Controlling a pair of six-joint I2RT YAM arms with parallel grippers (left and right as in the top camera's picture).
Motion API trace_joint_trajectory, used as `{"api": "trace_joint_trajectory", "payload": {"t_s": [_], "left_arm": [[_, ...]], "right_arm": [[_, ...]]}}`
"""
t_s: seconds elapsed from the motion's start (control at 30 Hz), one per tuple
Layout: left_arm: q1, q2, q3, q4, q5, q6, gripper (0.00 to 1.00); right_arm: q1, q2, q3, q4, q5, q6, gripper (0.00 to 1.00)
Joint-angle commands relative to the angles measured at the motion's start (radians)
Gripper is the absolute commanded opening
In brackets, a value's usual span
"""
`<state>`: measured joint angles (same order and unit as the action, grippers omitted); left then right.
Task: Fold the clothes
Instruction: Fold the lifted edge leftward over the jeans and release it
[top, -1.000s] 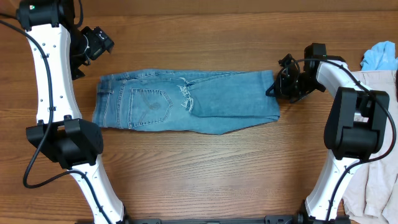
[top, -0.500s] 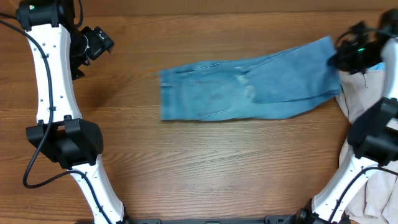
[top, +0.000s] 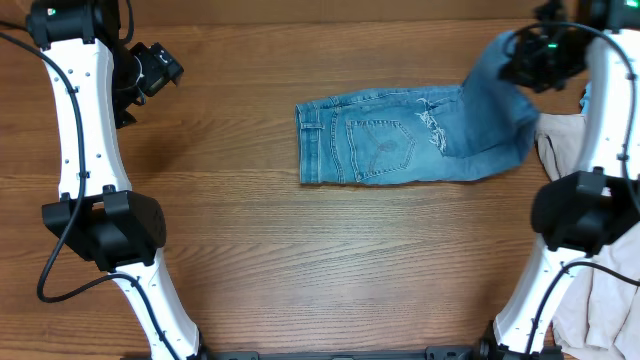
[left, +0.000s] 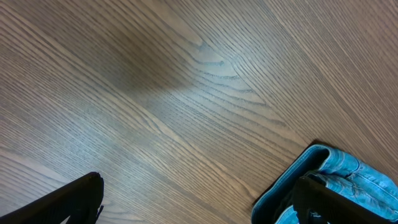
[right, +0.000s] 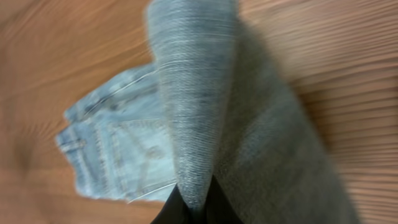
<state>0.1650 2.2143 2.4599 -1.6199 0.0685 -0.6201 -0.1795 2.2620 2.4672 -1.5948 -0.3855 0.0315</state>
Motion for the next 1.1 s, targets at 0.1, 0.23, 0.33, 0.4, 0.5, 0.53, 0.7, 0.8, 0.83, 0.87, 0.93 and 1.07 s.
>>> {"api": "trace_joint_trajectory", "payload": {"t_s": [0.1,0.23,0.33,0.4,0.5,0.53,0.7,0.8,0.83,0.87,0.93,1.07], "left_arm": [[-0.002,-0.009,0.009,0.001,0.003,0.019,1.00],[-0.002,-0.009,0.009,0.001,0.003,0.019,1.00],[-0.002,-0.009,0.009,0.001,0.003,0.019,1.00],[-0.002,-0.009,0.009,0.001,0.003,0.019,1.00],[-0.002,-0.009,0.009,0.001,0.003,0.019,1.00],[-0.002,-0.009,0.009,0.001,0.003,0.019,1.00],[-0.002,-0.009,0.009,0.001,0.003,0.019,1.00],[-0.002,-0.009,0.009,0.001,0.003,0.019,1.00],[-0.002,-0.009,0.009,0.001,0.003,0.019,1.00],[-0.002,-0.009,0.009,0.001,0.003,0.019,1.00],[-0.002,-0.009,0.009,0.001,0.003,0.019,1.00],[-0.002,-0.009,0.009,0.001,0.003,0.019,1.00]], "right_arm": [[0.185,-0.018,0.035,-0.043,-0.016,0.127,0.04],[0.280,-0.018,0.035,-0.045,-0.016,0.156,0.04],[0.323,-0.018,0.035,-0.034,-0.019,0.186,0.04],[0.344,-0.018,0.034,-0.026,-0.018,0.200,0.04],[0.377,-0.018,0.034,-0.001,-0.019,0.236,0.04],[0.388,-0.018,0.034,0.009,-0.018,0.236,0.04],[0.475,-0.016,0.015,0.057,0.047,0.261,0.04],[0.518,-0.007,-0.009,0.077,0.056,0.261,0.04],[0.529,-0.001,-0.009,0.081,0.056,0.261,0.04],[0.545,0.009,-0.009,0.085,0.057,0.261,0.04],[0.560,0.026,-0.009,0.087,0.072,0.261,0.04],[0.589,0.070,-0.013,0.128,0.112,0.261,0.08]]}}
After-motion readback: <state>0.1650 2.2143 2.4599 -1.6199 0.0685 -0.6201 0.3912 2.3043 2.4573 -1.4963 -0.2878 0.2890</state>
